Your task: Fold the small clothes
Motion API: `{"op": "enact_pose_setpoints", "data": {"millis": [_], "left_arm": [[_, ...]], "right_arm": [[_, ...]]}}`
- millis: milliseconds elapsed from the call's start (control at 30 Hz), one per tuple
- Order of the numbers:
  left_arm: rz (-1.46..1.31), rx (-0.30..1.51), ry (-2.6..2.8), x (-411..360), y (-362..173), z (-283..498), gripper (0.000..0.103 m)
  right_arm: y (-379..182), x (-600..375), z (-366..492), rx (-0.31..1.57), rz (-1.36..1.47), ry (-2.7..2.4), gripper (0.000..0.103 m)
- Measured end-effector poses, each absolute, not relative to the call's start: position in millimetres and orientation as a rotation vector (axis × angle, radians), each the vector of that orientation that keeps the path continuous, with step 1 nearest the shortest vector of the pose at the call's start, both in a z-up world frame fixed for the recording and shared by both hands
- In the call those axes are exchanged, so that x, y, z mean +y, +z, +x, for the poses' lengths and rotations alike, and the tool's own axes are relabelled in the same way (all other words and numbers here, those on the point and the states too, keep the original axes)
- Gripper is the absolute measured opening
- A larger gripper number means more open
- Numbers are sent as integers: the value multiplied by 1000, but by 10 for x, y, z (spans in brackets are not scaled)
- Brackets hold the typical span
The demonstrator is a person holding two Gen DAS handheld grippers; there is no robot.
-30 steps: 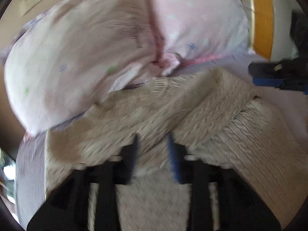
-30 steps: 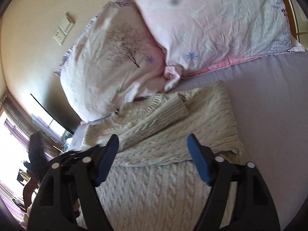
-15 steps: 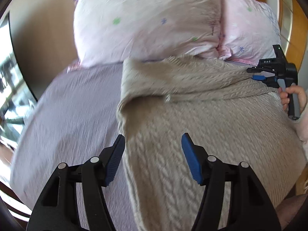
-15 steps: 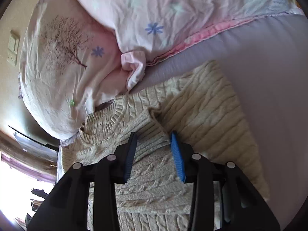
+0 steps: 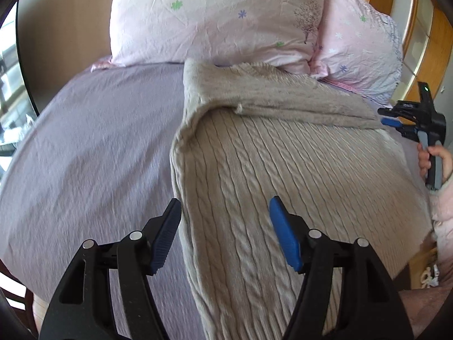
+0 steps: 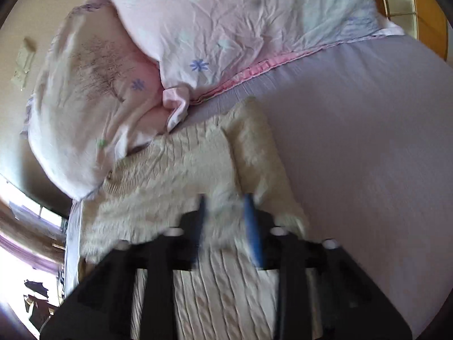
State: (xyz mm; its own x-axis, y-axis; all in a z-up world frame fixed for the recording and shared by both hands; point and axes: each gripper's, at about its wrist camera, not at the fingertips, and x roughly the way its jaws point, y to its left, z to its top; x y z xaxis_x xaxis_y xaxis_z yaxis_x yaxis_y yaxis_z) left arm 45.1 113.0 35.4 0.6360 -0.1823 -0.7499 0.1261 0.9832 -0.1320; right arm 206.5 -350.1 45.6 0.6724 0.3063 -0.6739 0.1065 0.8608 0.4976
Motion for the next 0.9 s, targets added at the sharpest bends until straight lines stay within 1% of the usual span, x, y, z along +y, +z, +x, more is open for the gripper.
{"op": "enact_pose_setpoints", "data": {"millis": [33,133,167,200,233,333,400,467,533,567,600,633,733,767,800,900], "left_arm": [[-74,865,-184,1141,349,404,66],[-96,876,-201,1180,307,269,66],[-114,884,-212,1195,283,224,66],[-127,888,-216,1205,266,189,66],[-139,892,-219,1214,251,152,66],[-163,883,-231,1220,218,-10,66],[-173,877,-242,1211,219,-102,66],[-194,866,-259,1199,218,-230,66],[-202,854,-266,1191,216,-338,66],[-206,849,-272,1181,215,-400,65],[-211,846,-277,1182,213,-438,62],[-217,846,-278,1181,212,-472,59],[-252,860,-260,1212,210,-503,39],[-266,869,-256,1228,199,-500,24],[-285,878,-259,1247,187,-494,12],[-335,885,-286,1282,199,-428,10]], "right_arm": [[482,-3530,1845,823,501,108,64],[381,-3678,1405,868,504,141,64],[336,-3698,1306,882,514,149,60],[291,-3740,1168,898,524,157,59],[252,-3774,1046,911,530,166,55],[135,-3790,710,948,550,204,53],[95,-3767,469,941,564,255,49],[48,-3721,279,951,592,336,42],[16,-3671,123,949,601,395,38],[2,-3644,42,947,600,422,32],[-20,-3617,-2,959,599,447,24],[-77,-3576,-34,984,605,476,8],[-23,-3540,-74,943,610,501,7],[7,-3550,-72,929,619,510,7],[69,-3557,-74,900,631,527,7],[321,-3593,-32,802,654,558,7]]}}
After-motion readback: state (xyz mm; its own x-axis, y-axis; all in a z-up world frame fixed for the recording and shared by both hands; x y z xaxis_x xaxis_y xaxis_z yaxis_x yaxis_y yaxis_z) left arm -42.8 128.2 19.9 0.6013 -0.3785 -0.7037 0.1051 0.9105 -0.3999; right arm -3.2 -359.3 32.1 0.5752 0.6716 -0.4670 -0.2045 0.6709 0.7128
